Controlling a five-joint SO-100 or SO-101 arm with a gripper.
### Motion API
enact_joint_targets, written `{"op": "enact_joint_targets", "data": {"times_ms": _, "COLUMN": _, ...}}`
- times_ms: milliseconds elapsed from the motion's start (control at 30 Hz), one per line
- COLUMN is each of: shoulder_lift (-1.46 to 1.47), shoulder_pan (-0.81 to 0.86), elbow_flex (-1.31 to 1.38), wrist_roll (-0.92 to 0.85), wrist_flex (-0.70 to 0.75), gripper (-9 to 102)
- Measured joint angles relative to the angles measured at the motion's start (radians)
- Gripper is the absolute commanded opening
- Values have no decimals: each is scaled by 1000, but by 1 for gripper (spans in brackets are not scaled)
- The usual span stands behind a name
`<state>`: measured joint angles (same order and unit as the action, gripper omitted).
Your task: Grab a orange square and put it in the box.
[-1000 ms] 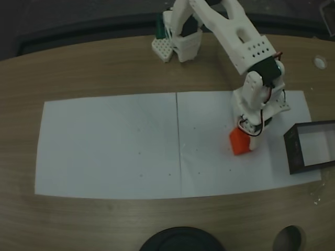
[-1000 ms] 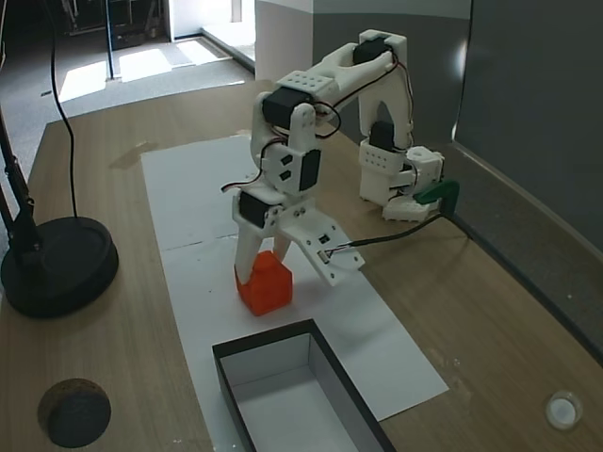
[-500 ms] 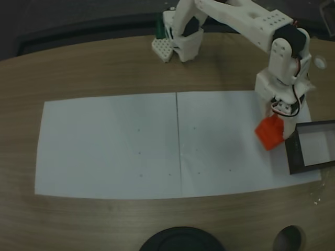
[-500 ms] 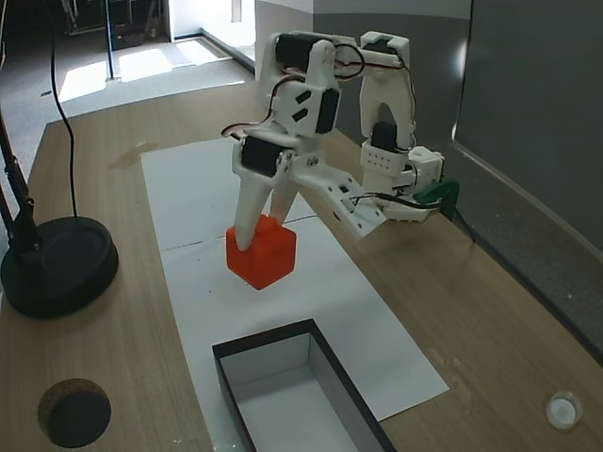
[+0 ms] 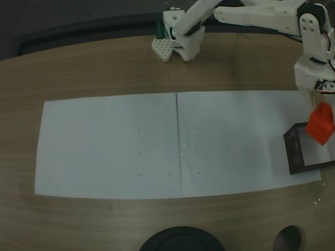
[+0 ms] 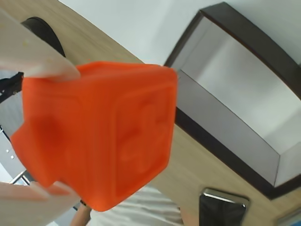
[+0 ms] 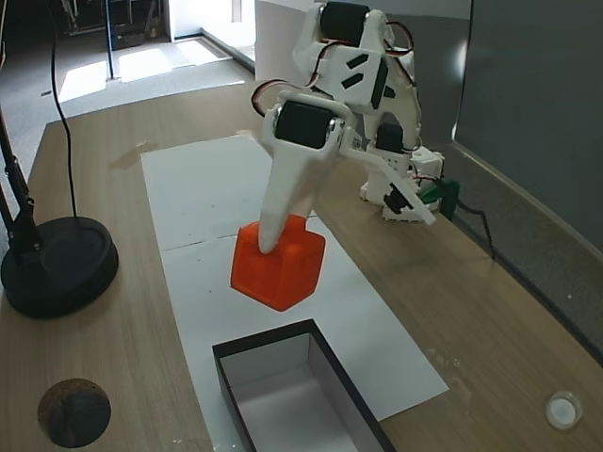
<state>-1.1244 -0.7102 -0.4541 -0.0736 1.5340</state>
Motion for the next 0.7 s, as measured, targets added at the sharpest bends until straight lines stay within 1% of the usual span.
{"op": "enact_joint_targets", "data": {"times_ms": 133, "shoulder_lift": 110, "shoulder_pan": -72, "elbow_flex": 172, "wrist_roll": 2, "wrist_flex": 0, "gripper": 10}}
{"op": "enact_joint_targets", "data": {"times_ms": 233, "shoulder_lift": 173, "shoulder_pan": -106, "elbow_flex": 232, "wrist_roll": 29, "wrist_flex": -3, "gripper": 10}}
{"op": "enact_joint_targets", "data": {"times_ms": 433, "shoulder_lift": 222, "shoulder_pan": -176, "elbow_flex": 236, "wrist_roll": 78, "wrist_flex": -78, "gripper": 9}}
{"op": "enact_joint_targets", "data": {"times_ms": 567, "shoulder_lift": 222, "shoulder_pan": -158, "elbow_flex": 236, "wrist_roll": 80, "wrist_flex": -112, "gripper": 10}}
{"op": "enact_joint_targets", "data": {"times_ms": 700, "shoulder_lift": 222, "shoulder_pan": -143, "elbow_flex": 236, "wrist_roll": 80, "wrist_flex": -115, "gripper": 9}}
